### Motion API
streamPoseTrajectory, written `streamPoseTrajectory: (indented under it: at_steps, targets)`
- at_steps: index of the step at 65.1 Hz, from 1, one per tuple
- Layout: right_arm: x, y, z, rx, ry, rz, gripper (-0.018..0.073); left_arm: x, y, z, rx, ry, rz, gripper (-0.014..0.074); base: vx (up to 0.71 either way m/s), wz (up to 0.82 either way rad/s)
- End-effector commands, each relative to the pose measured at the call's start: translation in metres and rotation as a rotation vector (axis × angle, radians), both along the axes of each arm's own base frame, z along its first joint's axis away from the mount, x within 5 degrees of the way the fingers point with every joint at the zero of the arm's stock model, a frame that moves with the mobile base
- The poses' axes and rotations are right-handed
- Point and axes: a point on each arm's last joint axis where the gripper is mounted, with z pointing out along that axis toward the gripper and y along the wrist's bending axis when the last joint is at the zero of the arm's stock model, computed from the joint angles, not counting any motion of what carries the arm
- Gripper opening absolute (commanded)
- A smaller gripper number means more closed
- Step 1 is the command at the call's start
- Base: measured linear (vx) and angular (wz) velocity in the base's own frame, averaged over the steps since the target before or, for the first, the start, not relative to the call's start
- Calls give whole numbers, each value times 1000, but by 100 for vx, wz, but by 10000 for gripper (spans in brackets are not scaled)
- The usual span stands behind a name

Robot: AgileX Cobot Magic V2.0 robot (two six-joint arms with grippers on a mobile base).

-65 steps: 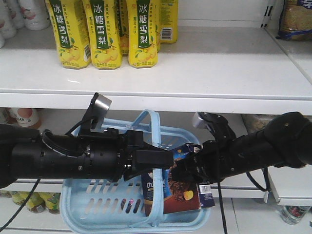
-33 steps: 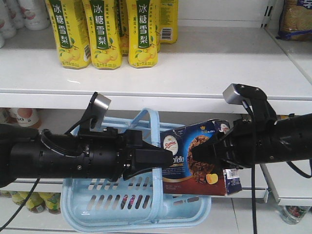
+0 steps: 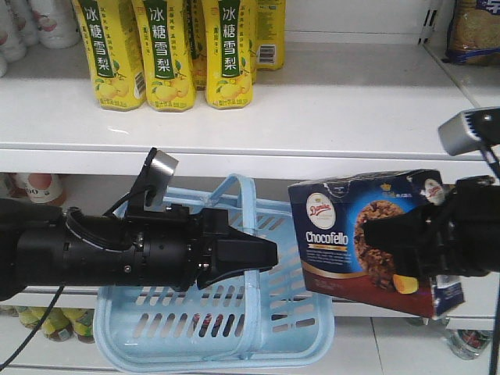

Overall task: Left arm holds basket, right arm returns cookies
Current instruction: 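Lift the box out of the basket up to the upper shelf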

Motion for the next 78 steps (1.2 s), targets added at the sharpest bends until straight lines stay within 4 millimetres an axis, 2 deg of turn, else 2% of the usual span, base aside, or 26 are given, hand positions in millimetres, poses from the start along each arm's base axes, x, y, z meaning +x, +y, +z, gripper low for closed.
streamPoseTrajectory:
  at_steps: [1,9,18,27,39,52,68,78]
  targets:
    - [-11,-7,39,67,-166,-74,109,-3,-1,27,-129,-23,3,-3,0,0]
    - [-26,-12,71,94,-283,-81,109,-3,-1,27,-129,-23,3,-3,0,0]
    - [-31,-14,96,108,-387,-97,109,-3,-1,27,-129,-23,3,-3,0,0]
    - [-14,-19,106,114,-483,-195,109,-3,-1,27,-129,-23,3,-3,0,0]
    - [24,-23,103,132,-536,-346,109,-3,-1,27,-129,-23,3,-3,0,0]
    - [61,-22,93,118,-590,-402,109,-3,-1,27,-129,-23,3,-3,0,0]
    - [99,-59,73,70,-562,-576,111,-3,-1,27,-129,-23,3,-3,0,0]
    - [114,-62,63,37,-558,-582,112,-3,-1,27,-129,-23,3,-3,0,0]
